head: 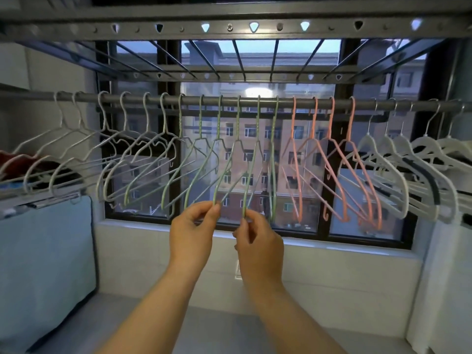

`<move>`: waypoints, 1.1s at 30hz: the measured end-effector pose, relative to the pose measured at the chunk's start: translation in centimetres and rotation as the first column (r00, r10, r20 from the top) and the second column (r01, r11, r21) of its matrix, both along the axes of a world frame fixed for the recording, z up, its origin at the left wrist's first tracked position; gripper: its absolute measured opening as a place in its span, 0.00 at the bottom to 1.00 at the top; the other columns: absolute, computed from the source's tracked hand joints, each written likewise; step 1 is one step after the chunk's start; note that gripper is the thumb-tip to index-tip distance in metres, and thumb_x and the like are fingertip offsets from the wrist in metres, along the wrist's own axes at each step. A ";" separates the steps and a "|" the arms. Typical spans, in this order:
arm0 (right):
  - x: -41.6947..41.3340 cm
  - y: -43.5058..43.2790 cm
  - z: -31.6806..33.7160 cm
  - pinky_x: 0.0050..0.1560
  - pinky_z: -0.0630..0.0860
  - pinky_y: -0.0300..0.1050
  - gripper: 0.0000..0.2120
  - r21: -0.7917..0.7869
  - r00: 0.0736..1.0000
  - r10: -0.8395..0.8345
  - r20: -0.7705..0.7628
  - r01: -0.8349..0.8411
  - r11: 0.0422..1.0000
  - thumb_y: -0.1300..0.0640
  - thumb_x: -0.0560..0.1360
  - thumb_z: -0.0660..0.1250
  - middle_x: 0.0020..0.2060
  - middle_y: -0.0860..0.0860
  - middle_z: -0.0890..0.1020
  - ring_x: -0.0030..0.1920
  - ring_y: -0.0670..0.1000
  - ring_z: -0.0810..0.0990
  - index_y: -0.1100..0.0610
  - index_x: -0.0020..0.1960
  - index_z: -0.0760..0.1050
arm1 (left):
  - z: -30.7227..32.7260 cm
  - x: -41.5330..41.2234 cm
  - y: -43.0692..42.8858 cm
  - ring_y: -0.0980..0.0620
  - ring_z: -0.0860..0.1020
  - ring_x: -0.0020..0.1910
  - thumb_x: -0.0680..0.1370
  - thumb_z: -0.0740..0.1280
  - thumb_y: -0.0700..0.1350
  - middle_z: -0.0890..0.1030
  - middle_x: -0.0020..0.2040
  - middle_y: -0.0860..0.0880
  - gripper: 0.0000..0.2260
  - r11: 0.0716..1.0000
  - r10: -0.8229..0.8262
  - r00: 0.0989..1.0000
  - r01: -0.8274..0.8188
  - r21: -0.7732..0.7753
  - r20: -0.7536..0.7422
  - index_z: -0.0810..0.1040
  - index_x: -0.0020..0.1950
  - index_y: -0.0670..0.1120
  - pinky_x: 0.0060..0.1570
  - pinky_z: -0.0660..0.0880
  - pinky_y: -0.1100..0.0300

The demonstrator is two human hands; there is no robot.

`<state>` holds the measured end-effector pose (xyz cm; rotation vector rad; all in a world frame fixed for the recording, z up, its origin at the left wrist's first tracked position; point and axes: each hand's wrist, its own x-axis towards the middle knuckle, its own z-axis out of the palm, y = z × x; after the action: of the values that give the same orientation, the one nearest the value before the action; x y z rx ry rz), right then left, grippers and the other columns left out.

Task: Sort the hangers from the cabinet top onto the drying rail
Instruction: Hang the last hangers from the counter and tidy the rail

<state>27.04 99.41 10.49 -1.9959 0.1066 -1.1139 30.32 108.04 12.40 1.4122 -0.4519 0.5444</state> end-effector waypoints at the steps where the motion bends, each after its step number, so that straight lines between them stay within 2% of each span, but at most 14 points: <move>1: -0.1 0.0 0.0 0.46 0.75 0.40 0.13 0.005 1.000 0.000 0.000 0.000 1.000 0.59 0.78 0.59 0.46 0.56 0.84 0.46 0.53 0.82 0.58 0.60 0.75 | -0.1 0.0 0.0 0.65 0.76 0.36 0.74 0.66 0.41 0.78 0.36 0.61 0.11 1.000 0.003 1.000 -0.003 -0.004 -0.006 0.77 0.37 0.56 0.34 0.70 0.80; 3: -0.3 0.0 0.0 0.48 0.78 0.45 0.12 0.020 1.000 0.002 0.000 -0.002 1.000 0.59 0.78 0.59 0.46 0.56 0.84 0.45 0.54 0.81 0.59 0.60 0.75 | -0.2 0.0 0.0 0.63 0.75 0.40 0.75 0.66 0.41 0.78 0.38 0.60 0.06 1.000 0.005 1.000 -0.005 -0.005 -0.026 0.79 0.43 0.52 0.37 0.70 0.75; 5: -0.5 0.0 0.0 0.48 0.79 0.48 0.12 0.033 1.000 0.007 0.005 -0.007 0.999 0.59 0.78 0.59 0.45 0.57 0.83 0.45 0.54 0.81 0.59 0.60 0.75 | -0.5 0.1 0.0 0.63 0.75 0.41 0.75 0.66 0.41 0.78 0.40 0.59 0.06 1.000 0.006 1.000 -0.006 -0.007 -0.027 0.79 0.48 0.50 0.39 0.69 0.73; 8: -0.7 0.0 -0.1 0.49 0.79 0.49 0.12 0.039 1.000 0.009 0.017 -0.009 0.999 0.59 0.78 0.59 0.46 0.56 0.83 0.45 0.53 0.81 0.59 0.59 0.75 | -0.6 -0.3 0.0 0.65 0.75 0.41 0.74 0.66 0.41 0.76 0.41 0.61 0.08 1.000 0.001 1.000 -0.001 -0.002 -0.015 0.76 0.47 0.55 0.36 0.71 0.78; 12: -1.2 -0.1 -0.7 0.47 0.80 0.47 0.12 0.049 1.000 0.007 0.030 -0.009 0.999 0.60 0.78 0.60 0.45 0.56 0.83 0.44 0.52 0.81 0.59 0.59 0.75 | -1.3 -1.1 0.4 0.71 0.75 0.39 0.74 0.66 0.39 0.74 0.42 0.63 0.10 0.998 0.055 0.998 -0.055 0.006 0.009 0.74 0.48 0.55 0.34 0.66 0.84; 14: -1.6 -0.5 -1.1 0.45 0.80 0.43 0.12 0.042 0.999 -0.008 0.047 0.006 0.999 0.60 0.77 0.61 0.42 0.53 0.83 0.41 0.49 0.80 0.58 0.59 0.76 | -2.1 -1.9 0.7 0.68 0.74 0.40 0.74 0.66 0.39 0.74 0.43 0.64 0.10 0.995 0.104 0.995 -0.103 -0.007 0.014 0.75 0.48 0.54 0.34 0.66 0.84; 18: -3.0 -1.8 -1.7 0.41 0.79 0.37 0.10 0.048 0.995 -0.036 0.089 0.031 0.998 0.60 0.76 0.63 0.31 0.36 0.74 0.32 0.39 0.76 0.53 0.56 0.76 | -3.4 -4.1 0.2 0.63 0.75 0.44 0.73 0.67 0.38 0.76 0.45 0.61 0.15 0.991 0.122 0.991 -0.119 -0.056 0.052 0.74 0.42 0.60 0.35 0.70 0.77; 21: -4.9 -3.2 -1.6 0.40 0.79 0.37 0.10 0.043 0.988 -0.051 0.146 0.045 0.998 0.60 0.75 0.64 0.29 0.35 0.75 0.32 0.38 0.78 0.48 0.51 0.76 | -2.8 -5.7 -1.3 0.62 0.78 0.40 0.72 0.67 0.36 0.77 0.43 0.59 0.16 0.998 0.053 0.991 -0.050 -0.023 0.123 0.74 0.40 0.60 0.37 0.70 0.81; 23: -6.4 -4.6 -1.1 0.41 0.80 0.42 0.09 0.044 0.974 -0.075 0.215 0.067 0.997 0.61 0.74 0.65 0.32 0.38 0.77 0.35 0.43 0.80 0.47 0.49 0.77 | -2.1 -6.7 -2.8 0.68 0.77 0.39 0.71 0.68 0.35 0.79 0.41 0.58 0.17 0.999 -0.004 0.982 -0.003 0.037 0.187 0.75 0.38 0.59 0.37 0.69 0.82; 24: -7.2 -5.5 -0.8 0.41 0.80 0.43 0.11 0.047 0.964 -0.092 0.248 0.083 0.995 0.61 0.73 0.66 0.32 0.39 0.78 0.36 0.45 0.81 0.44 0.47 0.76 | -1.7 -7.2 -3.7 0.70 0.77 0.39 0.71 0.68 0.35 0.79 0.40 0.57 0.17 0.997 -0.038 0.975 0.024 0.066 0.218 0.75 0.37 0.59 0.37 0.69 0.82; 27: -9.9 -8.8 0.4 0.37 0.78 0.36 0.16 0.038 0.939 -0.141 0.315 0.136 0.990 0.59 0.74 0.66 0.30 0.37 0.78 0.36 0.44 0.80 0.37 0.40 0.70 | -0.9 -8.6 -6.8 0.69 0.77 0.38 0.70 0.69 0.34 0.80 0.36 0.57 0.18 0.988 -0.127 0.957 0.098 0.124 0.260 0.76 0.35 0.60 0.35 0.70 0.79; 30: -12.6 -12.6 1.6 0.35 0.72 0.24 0.13 0.004 0.892 -0.206 0.403 0.223 0.975 0.57 0.71 0.64 0.30 0.35 0.76 0.37 0.34 0.77 0.37 0.40 0.69 | -0.3 -10.1 -10.8 0.70 0.77 0.39 0.70 0.69 0.34 0.81 0.34 0.60 0.19 0.975 -0.190 0.936 0.145 0.168 0.296 0.75 0.36 0.61 0.36 0.70 0.79; 32: -14.3 -15.6 2.1 0.36 0.69 0.20 0.15 -0.001 0.871 -0.238 0.430 0.264 0.965 0.58 0.71 0.64 0.30 0.34 0.74 0.36 0.30 0.76 0.37 0.41 0.68 | 0.1 -11.2 -13.8 0.72 0.76 0.40 0.71 0.68 0.35 0.81 0.37 0.65 0.19 0.966 -0.223 0.920 0.164 0.201 0.323 0.75 0.38 0.62 0.38 0.69 0.80; 33: -15.0 -17.3 2.2 0.37 0.69 0.19 0.17 0.005 0.868 -0.246 0.431 0.271 0.963 0.60 0.72 0.66 0.30 0.34 0.75 0.36 0.30 0.76 0.37 0.41 0.68 | 0.3 -11.8 -15.3 0.73 0.76 0.40 0.71 0.68 0.35 0.80 0.36 0.65 0.19 0.965 -0.229 0.916 0.167 0.204 0.330 0.74 0.39 0.62 0.38 0.69 0.80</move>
<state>12.02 82.10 12.72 -1.7691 0.1153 -1.7253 18.52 92.76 12.72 1.4152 -0.9408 0.6046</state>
